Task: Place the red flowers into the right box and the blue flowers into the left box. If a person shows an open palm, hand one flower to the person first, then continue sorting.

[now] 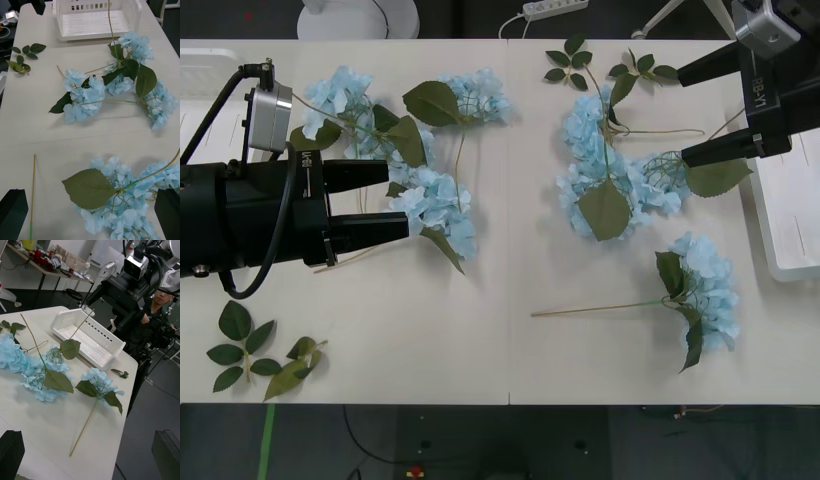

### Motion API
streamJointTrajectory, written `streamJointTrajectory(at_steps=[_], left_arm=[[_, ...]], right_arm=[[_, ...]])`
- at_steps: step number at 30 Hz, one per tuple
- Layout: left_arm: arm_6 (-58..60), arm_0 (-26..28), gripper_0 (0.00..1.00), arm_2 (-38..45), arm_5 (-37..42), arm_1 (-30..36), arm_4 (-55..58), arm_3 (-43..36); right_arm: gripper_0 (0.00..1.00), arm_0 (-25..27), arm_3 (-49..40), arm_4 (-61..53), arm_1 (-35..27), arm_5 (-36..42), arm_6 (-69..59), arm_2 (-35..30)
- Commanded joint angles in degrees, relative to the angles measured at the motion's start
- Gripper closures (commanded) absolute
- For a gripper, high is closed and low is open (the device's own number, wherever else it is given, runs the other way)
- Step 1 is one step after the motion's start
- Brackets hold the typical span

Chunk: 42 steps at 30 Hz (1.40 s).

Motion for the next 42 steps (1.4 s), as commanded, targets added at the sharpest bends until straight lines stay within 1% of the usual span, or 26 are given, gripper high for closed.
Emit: streamJointTrajectory(at_steps=[1, 4, 7, 10, 12, 14, 17, 19, 20, 22, 25, 29, 30, 31, 33, 35, 37, 42], left_arm=[[-5.8, -1.1, 0.00, 0.5, -0.9, 1.1, 0.0, -0.4], [-5.8, -0.3, 0.00, -0.8, -0.7, 0.4, 0.3, -0.3], [-5.8, -0.9, 0.00, -0.5, -1.0, 1.3, 4.6, -0.3], [-5.8, -3.1, 0.00, 0.2, -1.2, 3.8, 9.2, 2.1], [-5.8, -5.0, 0.00, 0.6, -0.7, 4.5, 9.4, 4.6], [-2.1, -6.9, 0.00, 0.6, -0.4, 4.5, 8.9, 7.4], [4.5, -9.9, 0.00, 0.5, 0.6, 4.5, 5.7, 12.4], [9.9, -12.6, 0.00, 0.5, 4.2, 4.4, 3.0, 17.3], [11.5, -13.3, 0.00, 0.5, 5.5, 4.4, 2.0, 18.5], [17.9, -16.6, 0.00, 0.5, 10.9, 4.1, -2.3, 23.2], [24.1, -19.3, 0.00, 0.6, 17.3, 3.7, -7.2, 28.1], [29.5, -19.7, 0.00, 2.1, 24.8, 3.5, -11.7, 33.4], [31.1, -19.7, 0.00, 3.0, 28.6, 3.5, -13.5, 36.4], [31.6, -19.7, 0.00, 3.4, 30.1, 3.4, -14.2, 37.6], [32.3, -19.7, 0.00, 4.8, 34.8, 2.7, -17.2, 42.8], [32.6, -19.9, 0.00, 5.0, 36.6, 1.5, -19.3, 45.8], [33.1, -20.3, 0.00, 5.0, 36.6, -0.2, -23.0, 47.5], [40.1, -22.0, 0.00, 4.5, 34.9, -3.9, -33.7, 48.3]], right_arm=[[0.00, 1.9, -0.9, 0.0, -1.9, -0.3, 0.4, 1.9], [0.00, 1.4, -1.7, -1.1, -3.8, -2.3, 0.4, 2.6], [0.00, 0.5, -1.8, -2.0, -4.3, -3.0, 0.4, 2.3], [0.00, 0.0, -1.7, -2.0, -3.4, -3.2, -5.1, 1.0], [0.00, -0.1, -1.3, -1.9, -2.9, -3.7, -8.1, 0.3], [0.00, -0.7, -0.6, -1.6, -2.3, -4.2, -11.1, 0.1], [0.00, -3.1, 1.4, 0.1, -0.9, -4.1, -16.7, 0.1], [0.00, -5.2, 3.3, 2.2, 0.3, -4.1, -21.3, 0.1], [0.00, -5.8, 3.9, 2.9, 0.7, -4.1, -22.5, 0.1], [0.00, -8.0, 6.0, 6.2, 2.6, -4.1, -26.9, 0.1], [0.00, -10.5, 8.2, 11.4, 5.0, -3.4, -32.2, 0.1], [0.00, -13.6, 10.3, 18.9, 7.8, -1.4, -39.2, 0.1], [0.00, -15.0, 11.5, 22.3, 9.0, 0.3, -42.0, 0.1], [0.00, -15.5, 11.9, 23.5, 9.6, 1.0, -42.9, 0.1], [0.00, -17.6, 14.0, 29.1, 11.6, 4.7, -47.2, 0.1], [0.00, -19.0, 15.4, 33.6, 13.3, 7.4, -49.6, 0.1], [0.00, -20.5, 17.1, 39.1, 15.3, 10.8, -52.6, 0.1], [0.00, -23.2, 22.0, 52.0, 21.3, 17.1, -57.6, 0.2]])
